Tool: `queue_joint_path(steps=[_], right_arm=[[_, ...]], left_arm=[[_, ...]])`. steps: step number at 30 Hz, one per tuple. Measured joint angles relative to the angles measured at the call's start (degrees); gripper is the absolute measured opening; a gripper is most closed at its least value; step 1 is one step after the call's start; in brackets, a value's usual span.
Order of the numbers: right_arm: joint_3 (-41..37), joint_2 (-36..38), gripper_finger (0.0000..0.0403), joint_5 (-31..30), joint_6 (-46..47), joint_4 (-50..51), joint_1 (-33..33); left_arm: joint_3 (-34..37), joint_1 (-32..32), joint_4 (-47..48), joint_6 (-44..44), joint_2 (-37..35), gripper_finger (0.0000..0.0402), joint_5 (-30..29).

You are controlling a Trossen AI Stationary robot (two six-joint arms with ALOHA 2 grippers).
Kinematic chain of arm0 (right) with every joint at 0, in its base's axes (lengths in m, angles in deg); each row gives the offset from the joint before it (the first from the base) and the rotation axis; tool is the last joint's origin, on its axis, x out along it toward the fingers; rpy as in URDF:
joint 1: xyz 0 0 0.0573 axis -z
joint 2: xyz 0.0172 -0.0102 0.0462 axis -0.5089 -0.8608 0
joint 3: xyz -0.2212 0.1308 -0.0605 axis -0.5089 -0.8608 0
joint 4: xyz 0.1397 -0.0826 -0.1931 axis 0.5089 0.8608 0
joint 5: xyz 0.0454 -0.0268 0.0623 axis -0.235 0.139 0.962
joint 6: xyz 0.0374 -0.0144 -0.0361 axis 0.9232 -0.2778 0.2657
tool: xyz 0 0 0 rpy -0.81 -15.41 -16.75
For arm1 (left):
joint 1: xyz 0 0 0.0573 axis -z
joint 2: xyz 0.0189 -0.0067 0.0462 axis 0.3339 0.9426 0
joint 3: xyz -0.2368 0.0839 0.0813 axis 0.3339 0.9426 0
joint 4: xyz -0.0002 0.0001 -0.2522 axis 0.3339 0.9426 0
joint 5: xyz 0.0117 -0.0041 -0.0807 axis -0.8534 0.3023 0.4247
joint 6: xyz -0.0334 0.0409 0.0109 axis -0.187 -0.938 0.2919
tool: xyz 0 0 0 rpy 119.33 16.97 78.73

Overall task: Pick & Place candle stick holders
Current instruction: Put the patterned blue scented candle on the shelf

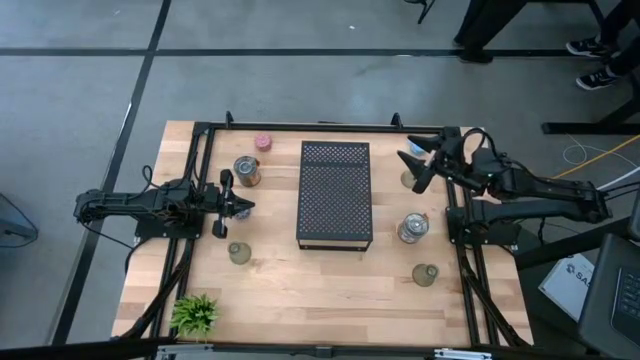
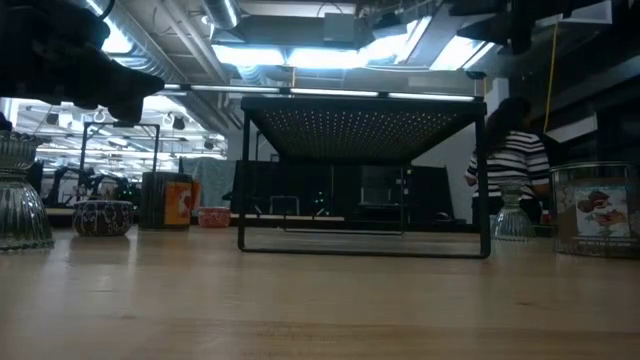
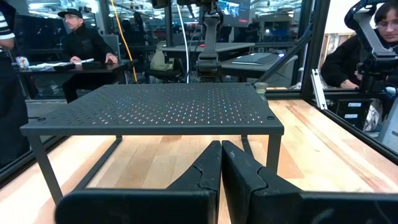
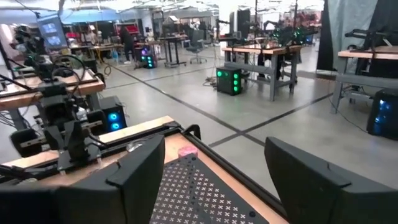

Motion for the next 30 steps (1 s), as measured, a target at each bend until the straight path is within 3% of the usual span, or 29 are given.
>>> queue_joint_path(steps=[6, 18, 30], right_arm=[[0.0, -1.5, 0.0278, 2.0, 8.0, 0.5, 6.4], [0.9, -5.4, 0.0278, 19.5, 14.0, 5.2, 24.6], [10.3, -15.1, 0.0278, 19.7, 14.9, 19.0, 33.9]], left_arm=[[0.0, 0.0, 0.0, 0.0, 0.0, 0.0006, 0.0], [0.0, 0.0, 0.0, 0.0, 0.0, 0.0006, 0.0], [0.0, 0.0, 0.0, 0.0, 0.0, 0.0006, 0.0]])
